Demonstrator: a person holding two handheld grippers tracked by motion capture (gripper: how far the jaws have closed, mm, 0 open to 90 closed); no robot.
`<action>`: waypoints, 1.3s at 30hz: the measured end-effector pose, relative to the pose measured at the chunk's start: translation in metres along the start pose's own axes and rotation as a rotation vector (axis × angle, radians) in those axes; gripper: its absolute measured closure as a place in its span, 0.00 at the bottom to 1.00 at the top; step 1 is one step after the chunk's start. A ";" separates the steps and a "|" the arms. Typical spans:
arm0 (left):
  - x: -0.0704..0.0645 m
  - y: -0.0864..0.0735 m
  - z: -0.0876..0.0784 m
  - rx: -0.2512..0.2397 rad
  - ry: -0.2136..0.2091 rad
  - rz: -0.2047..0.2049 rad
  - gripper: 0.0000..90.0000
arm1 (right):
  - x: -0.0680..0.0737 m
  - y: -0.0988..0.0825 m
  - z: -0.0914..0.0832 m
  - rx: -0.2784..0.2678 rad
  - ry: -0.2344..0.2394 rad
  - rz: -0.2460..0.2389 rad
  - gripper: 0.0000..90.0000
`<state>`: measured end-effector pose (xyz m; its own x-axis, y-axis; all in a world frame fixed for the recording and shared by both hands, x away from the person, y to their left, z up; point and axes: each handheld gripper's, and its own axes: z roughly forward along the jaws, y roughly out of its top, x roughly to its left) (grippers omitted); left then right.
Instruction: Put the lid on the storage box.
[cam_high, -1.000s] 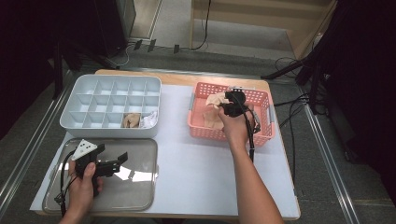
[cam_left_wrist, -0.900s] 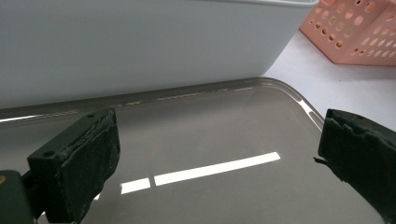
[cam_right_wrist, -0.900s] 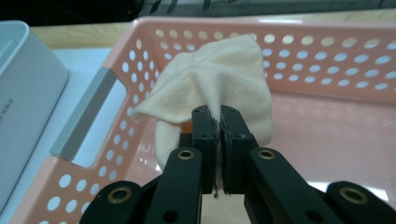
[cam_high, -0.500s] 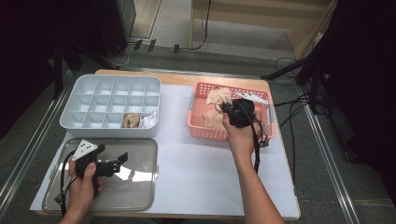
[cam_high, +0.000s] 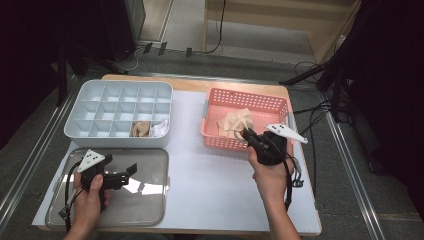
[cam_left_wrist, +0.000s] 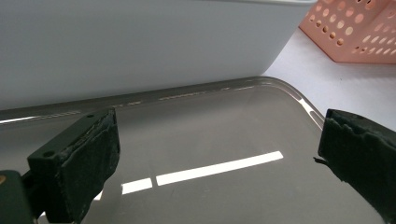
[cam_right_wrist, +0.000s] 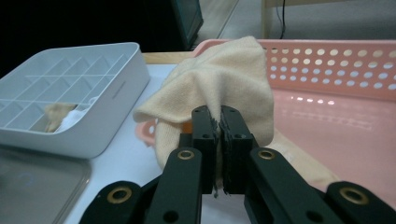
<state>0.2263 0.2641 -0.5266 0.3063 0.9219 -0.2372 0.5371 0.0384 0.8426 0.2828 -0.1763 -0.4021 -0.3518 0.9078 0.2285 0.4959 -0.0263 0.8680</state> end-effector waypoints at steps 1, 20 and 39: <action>0.000 0.000 0.000 0.000 -0.001 0.000 0.00 | 0.001 -0.006 -0.009 0.003 0.013 0.001 0.97; 0.000 0.000 -0.001 0.004 0.001 0.003 0.00 | 0.010 -0.108 -0.039 0.126 0.062 0.002 0.97; 0.000 0.000 -0.001 0.002 -0.004 0.001 0.00 | 0.006 -0.145 -0.028 0.247 0.196 0.004 0.69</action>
<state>0.2261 0.2647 -0.5264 0.3102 0.9204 -0.2380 0.5383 0.0362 0.8420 0.1864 -0.1783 -0.5139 -0.4836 0.8093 0.3333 0.6670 0.0942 0.7391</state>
